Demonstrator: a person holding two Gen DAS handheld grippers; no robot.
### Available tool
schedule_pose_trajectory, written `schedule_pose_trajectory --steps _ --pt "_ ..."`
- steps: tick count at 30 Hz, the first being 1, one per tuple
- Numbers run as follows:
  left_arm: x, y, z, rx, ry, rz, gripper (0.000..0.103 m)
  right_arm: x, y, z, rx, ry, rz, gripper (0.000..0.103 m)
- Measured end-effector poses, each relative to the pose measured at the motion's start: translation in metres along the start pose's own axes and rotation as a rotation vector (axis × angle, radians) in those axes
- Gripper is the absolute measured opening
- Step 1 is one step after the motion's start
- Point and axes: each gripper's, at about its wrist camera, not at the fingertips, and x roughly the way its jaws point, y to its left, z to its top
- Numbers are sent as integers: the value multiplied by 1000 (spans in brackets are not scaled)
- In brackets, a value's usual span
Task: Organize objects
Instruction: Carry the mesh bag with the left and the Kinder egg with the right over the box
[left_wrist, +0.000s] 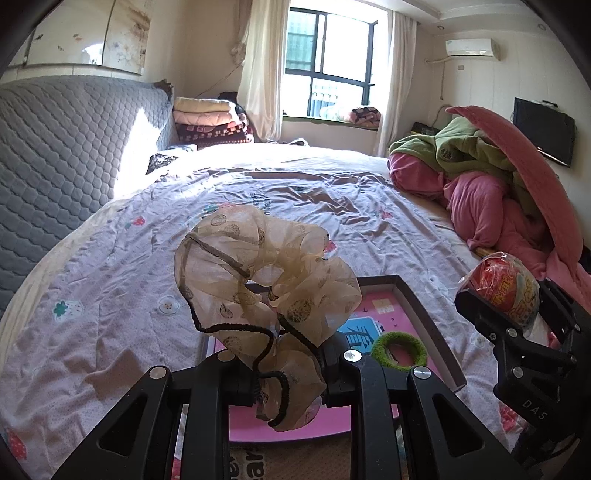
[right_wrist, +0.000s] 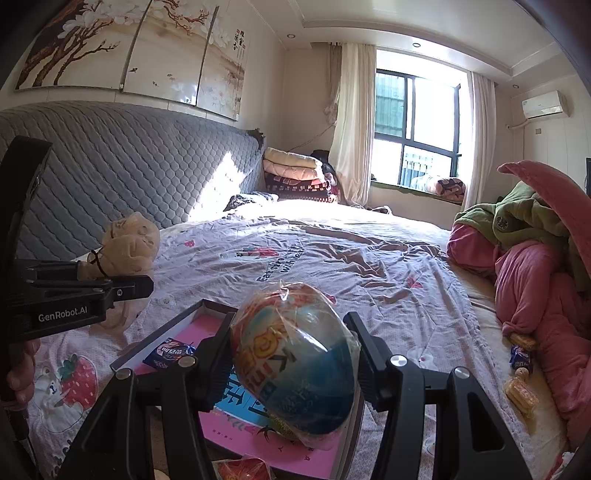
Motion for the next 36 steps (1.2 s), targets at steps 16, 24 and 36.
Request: schedule_pose_trajectory --steps 16,24,36 --pt "39 -3 -30 -2 83 -11 22 25 2 -15 17 81 34 57" --pt "50 5 -43 -13 116 -10 22 36 12 -28 4 124 57 57" --pt "64 2 -62 -5 163 -32 22 57 28 -45 -15 219 106 57"
